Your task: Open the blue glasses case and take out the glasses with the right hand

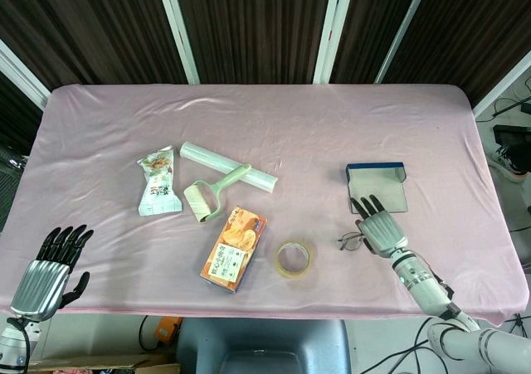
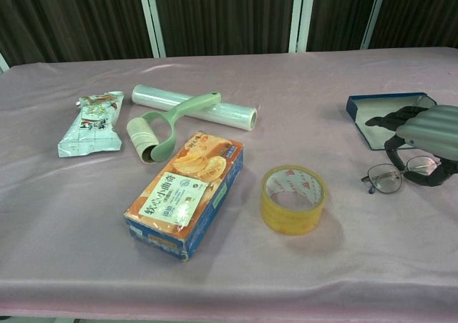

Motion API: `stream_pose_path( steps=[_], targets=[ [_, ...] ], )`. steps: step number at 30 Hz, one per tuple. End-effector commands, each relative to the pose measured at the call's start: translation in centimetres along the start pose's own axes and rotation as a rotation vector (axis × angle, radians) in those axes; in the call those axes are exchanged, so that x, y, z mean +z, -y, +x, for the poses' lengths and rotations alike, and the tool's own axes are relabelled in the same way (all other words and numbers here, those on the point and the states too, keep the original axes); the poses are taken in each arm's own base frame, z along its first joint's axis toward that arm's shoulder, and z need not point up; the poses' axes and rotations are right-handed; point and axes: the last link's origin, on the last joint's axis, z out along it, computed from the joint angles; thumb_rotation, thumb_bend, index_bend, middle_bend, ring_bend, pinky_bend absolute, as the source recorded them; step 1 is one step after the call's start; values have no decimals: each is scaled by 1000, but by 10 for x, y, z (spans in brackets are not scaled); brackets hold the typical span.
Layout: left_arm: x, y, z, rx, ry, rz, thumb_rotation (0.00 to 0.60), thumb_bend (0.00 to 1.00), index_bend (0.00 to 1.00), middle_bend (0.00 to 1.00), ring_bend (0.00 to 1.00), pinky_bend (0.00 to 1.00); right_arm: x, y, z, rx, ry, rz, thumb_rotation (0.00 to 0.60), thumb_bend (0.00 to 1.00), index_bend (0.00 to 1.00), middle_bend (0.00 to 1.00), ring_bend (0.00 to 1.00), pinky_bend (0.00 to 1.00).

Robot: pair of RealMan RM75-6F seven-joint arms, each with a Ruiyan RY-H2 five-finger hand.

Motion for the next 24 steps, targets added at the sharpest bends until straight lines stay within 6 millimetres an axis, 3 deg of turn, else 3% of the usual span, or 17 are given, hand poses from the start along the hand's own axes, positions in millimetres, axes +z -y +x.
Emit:
stream_pose_path(
  steps=[1,24],
  targets=[
    [0,0,0,0,-1,0,600,411,0,35,0,0,1,0,0,1,-3,0,600,557,664,49,0,0],
    [-1,0,1,-1,-3,-2,600,413,0,35,0,0,-1,-1,3,16,-22,-8,600,733,729,72,0,0]
  ],
)
